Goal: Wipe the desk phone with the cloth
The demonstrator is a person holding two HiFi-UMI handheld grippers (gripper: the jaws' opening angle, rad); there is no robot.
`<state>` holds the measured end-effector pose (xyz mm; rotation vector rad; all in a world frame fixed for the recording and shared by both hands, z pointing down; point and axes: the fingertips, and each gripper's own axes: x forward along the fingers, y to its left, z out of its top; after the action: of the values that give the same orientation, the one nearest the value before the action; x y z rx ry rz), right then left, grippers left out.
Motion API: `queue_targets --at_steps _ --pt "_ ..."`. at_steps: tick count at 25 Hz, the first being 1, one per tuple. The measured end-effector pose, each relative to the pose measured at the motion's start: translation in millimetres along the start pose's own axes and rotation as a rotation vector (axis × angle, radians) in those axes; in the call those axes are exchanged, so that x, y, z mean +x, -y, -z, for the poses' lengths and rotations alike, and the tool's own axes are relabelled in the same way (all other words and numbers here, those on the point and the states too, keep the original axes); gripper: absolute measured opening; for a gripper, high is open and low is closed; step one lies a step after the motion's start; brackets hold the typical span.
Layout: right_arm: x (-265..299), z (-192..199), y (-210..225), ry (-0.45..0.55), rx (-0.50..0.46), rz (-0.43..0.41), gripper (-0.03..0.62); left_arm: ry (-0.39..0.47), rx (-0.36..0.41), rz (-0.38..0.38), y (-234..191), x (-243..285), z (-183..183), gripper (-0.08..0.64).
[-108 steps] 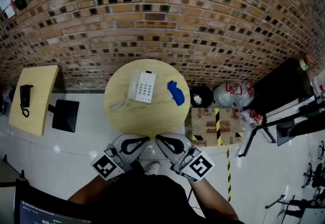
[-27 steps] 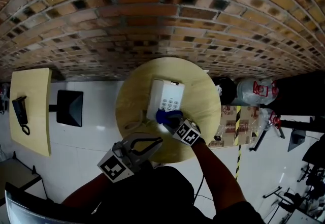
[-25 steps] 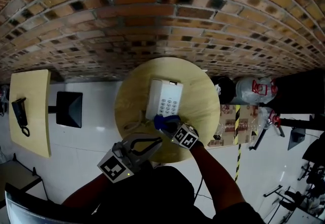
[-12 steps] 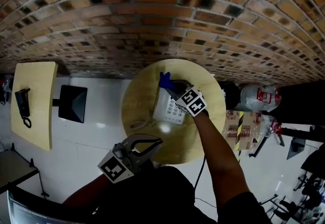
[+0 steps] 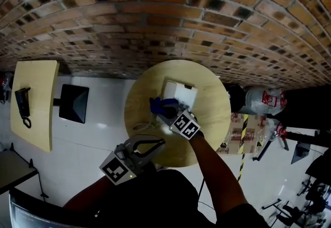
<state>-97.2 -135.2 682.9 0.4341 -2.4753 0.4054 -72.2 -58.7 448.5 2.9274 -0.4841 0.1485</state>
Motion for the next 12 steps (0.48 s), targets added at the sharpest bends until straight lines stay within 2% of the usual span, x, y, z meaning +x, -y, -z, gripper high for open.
queue_targets --at_steps 6,9,10,11,12 --pt "10 53 -64 -0.119 -0.026 -0.112 0.060 0.000 -0.086 -0.015 7 7 0 0.008" --pt "7 79 -83 -0.180 -0.045 -0.137 0.060 -0.007 0.076 0.053 14 12 -6 0.008" --pt "4 84 -86 -0.189 -0.046 -0.137 0.060 -0.009 0.094 0.064 15 14 -6 0.008" --pt "0 88 -87 -0.190 -0.041 -0.130 0.060 -0.010 0.074 0.061 17 16 -5 0.008" --pt "-6 91 -85 -0.182 -0.027 -0.115 0.060 -0.012 0.017 0.046 18 17 -3 0.008"
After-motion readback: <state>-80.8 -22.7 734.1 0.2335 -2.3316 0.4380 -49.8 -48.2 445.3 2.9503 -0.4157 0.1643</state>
